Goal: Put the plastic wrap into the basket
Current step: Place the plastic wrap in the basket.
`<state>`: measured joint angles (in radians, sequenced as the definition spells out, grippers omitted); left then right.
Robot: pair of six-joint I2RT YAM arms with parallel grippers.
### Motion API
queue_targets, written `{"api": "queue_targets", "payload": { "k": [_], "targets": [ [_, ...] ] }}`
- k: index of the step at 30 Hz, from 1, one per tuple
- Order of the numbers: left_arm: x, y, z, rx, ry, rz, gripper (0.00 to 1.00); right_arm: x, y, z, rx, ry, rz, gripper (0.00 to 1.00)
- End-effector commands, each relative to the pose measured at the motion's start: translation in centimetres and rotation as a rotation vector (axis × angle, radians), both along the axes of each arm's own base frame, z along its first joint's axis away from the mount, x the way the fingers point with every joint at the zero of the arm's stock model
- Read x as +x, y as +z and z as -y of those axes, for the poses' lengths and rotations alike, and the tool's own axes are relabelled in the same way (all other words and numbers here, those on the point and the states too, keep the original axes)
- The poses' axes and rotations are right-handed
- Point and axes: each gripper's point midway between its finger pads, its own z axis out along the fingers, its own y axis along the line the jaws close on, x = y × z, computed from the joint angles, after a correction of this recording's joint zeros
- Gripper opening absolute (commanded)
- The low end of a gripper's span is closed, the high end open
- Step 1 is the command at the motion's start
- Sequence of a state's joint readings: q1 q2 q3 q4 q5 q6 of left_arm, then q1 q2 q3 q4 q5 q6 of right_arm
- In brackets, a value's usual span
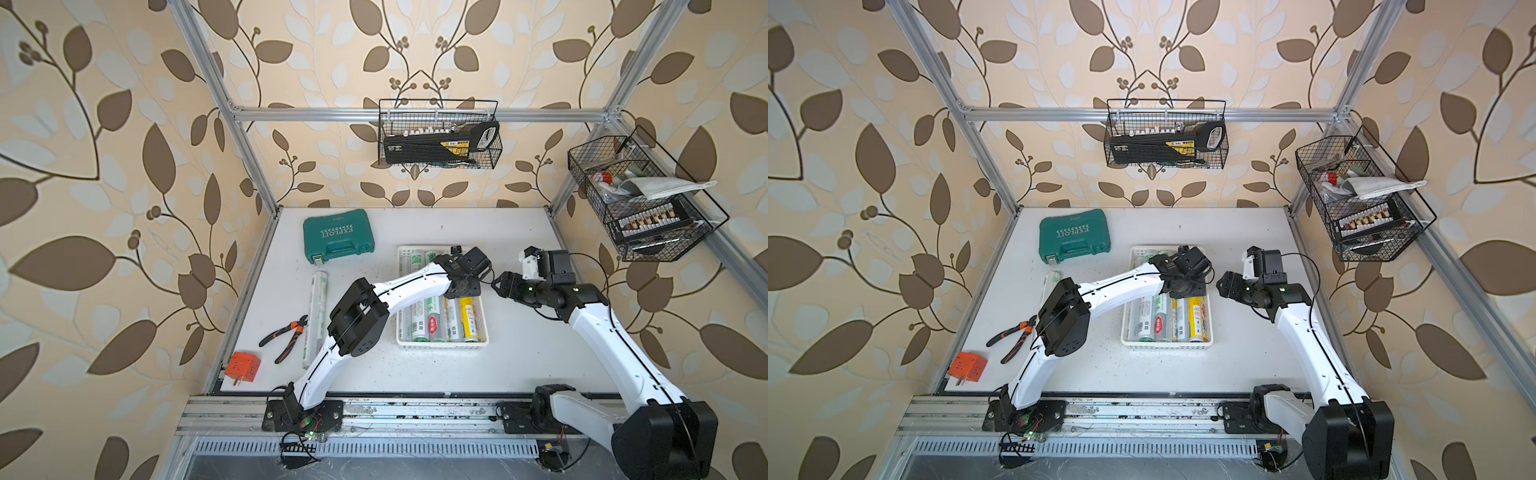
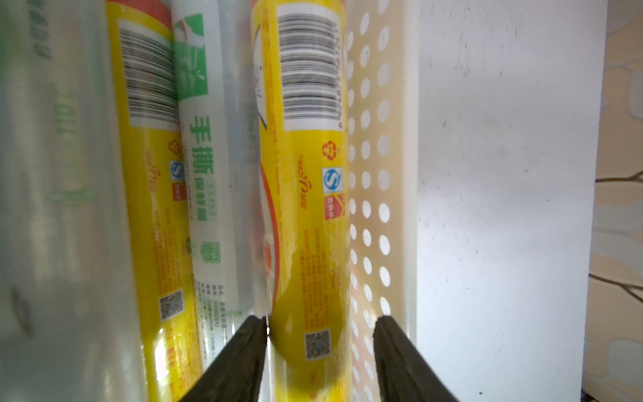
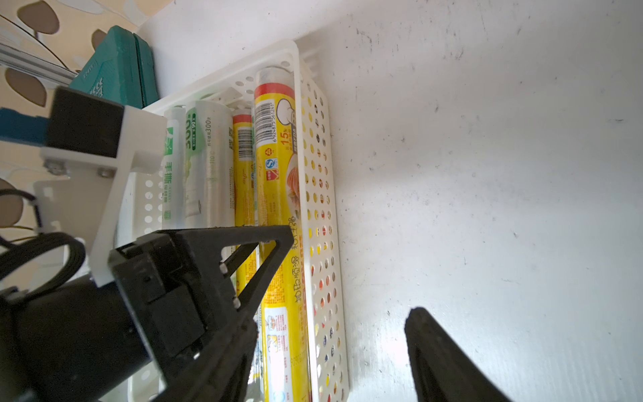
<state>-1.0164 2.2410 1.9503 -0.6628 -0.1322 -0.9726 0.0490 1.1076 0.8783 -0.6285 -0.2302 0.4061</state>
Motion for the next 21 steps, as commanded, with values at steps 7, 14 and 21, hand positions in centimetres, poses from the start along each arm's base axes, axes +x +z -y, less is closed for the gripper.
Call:
{"api": "queue_targets", "payload": {
  "k": [7, 14, 21],
  "targets": [
    [0.0, 4.5, 0.1, -0.005, -0.031, 0.108, 0.59, -0.4, -0.3, -0.4, 0.024, 0.018, -0.013, 0.71],
    [-0.2, 8.0, -1.9, 0.042, -0.05, 0.195, 0.69, -0.6, 1.0, -1.6, 0.093, 0.056, 0.004, 0.71],
    [-0.6, 11.5, -5.1, 0.079, -0.042, 0.273, 0.78, -1.0, 2.3, -3.0, 0.171, 0.092, 0.009, 0.71]
  ]
}}
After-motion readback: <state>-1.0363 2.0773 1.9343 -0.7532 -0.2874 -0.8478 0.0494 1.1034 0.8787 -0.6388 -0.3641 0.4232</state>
